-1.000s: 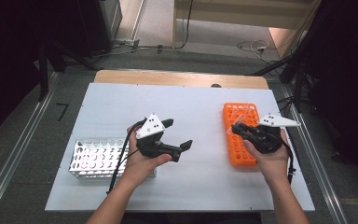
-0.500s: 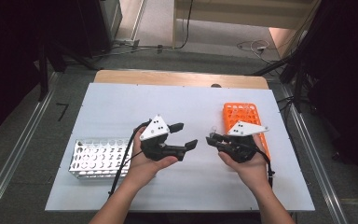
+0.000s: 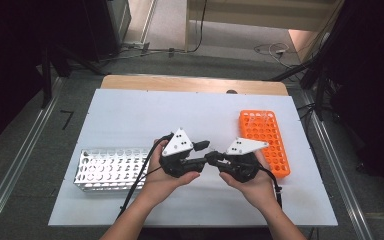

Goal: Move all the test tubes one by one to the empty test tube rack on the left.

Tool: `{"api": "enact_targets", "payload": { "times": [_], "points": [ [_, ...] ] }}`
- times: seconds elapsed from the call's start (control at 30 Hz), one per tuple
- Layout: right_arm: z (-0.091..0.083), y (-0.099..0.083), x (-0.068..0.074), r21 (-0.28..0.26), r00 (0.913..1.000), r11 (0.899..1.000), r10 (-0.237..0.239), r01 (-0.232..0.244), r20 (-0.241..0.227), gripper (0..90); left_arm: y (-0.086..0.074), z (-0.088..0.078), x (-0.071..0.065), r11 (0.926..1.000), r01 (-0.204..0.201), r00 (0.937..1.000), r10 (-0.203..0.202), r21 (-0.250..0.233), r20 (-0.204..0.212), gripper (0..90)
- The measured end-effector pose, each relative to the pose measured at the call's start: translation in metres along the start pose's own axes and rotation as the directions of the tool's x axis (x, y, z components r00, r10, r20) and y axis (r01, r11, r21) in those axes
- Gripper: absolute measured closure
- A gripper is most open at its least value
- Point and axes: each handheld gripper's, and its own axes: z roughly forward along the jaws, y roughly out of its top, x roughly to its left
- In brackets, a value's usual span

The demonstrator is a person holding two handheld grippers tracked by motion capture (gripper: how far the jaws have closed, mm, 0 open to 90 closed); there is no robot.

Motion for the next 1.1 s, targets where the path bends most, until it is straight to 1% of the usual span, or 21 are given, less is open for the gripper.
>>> {"api": "enact_targets", "payload": {
  "times": [0.1, 0.27, 0.4, 0.57, 0.7, 0.87, 0.93, 1.0, 1.1],
  "points": [
    [0.0013, 0.0006, 0.0032, 0.003, 0.9999, 1.000, -0.012, 0.012, -0.005, 74.7, -0.0005, 0.0009, -0.0009, 0.9999, -0.012, 0.9999, 0.012, 0.009, -0.005, 63.9],
    [0.0014, 0.0014, 0.0056, 0.005, 0.9998, 1.000, -0.016, 0.016, -0.007, 74.7, -0.0005, 0.0006, -0.0008, 0.9999, -0.011, 0.9999, 0.011, 0.010, 0.003, 67.5],
    [0.0018, 0.0016, 0.0068, 0.004, 0.9997, 1.000, -0.022, 0.022, -0.008, 74.7, -0.0008, 0.0012, -0.0009, 0.9999, -0.012, 0.9999, 0.012, 0.012, -0.004, 68.1],
    [0.0018, 0.0014, 0.0063, 0.005, 0.9997, 1.000, -0.021, 0.021, -0.009, 74.7, -0.0005, 0.0006, 0.0000, 0.9999, -0.009, 0.9999, 0.009, 0.010, -0.007, 73.0],
    [0.0020, 0.0015, 0.0067, 0.006, 0.9997, 1.000, -0.022, 0.022, -0.009, 74.7, -0.0006, 0.0005, 0.0001, 0.9998, -0.012, 0.9999, 0.012, 0.013, -0.007, 73.5],
    [0.0017, 0.0015, 0.0065, 0.006, 0.9997, 1.000, -0.021, 0.021, -0.009, 74.7, -0.0003, -0.0006, 0.0003, 0.9998, -0.013, 0.9997, 0.013, 0.014, -0.020, 75.3],
    [0.0012, 0.0016, 0.0064, 0.003, 0.9998, 1.000, -0.019, 0.019, -0.010, 74.7, 0.0001, -0.0013, 0.0007, 0.9999, -0.010, 0.9998, 0.010, 0.009, -0.019, 75.7],
    [0.0010, 0.0017, 0.0066, -0.001, 0.9997, 1.000, -0.021, 0.021, -0.013, 74.7, 0.0003, -0.0020, 0.0007, 0.9998, -0.018, 0.9996, 0.018, 0.009, -0.021, 75.8],
    [0.0011, 0.0015, 0.0063, -0.005, 0.9997, 1.000, -0.018, 0.018, -0.018, 74.6, 0.0006, -0.0023, 0.0008, 0.9999, -0.014, 0.9997, 0.014, 0.008, -0.020, 76.0]
  ]
}}
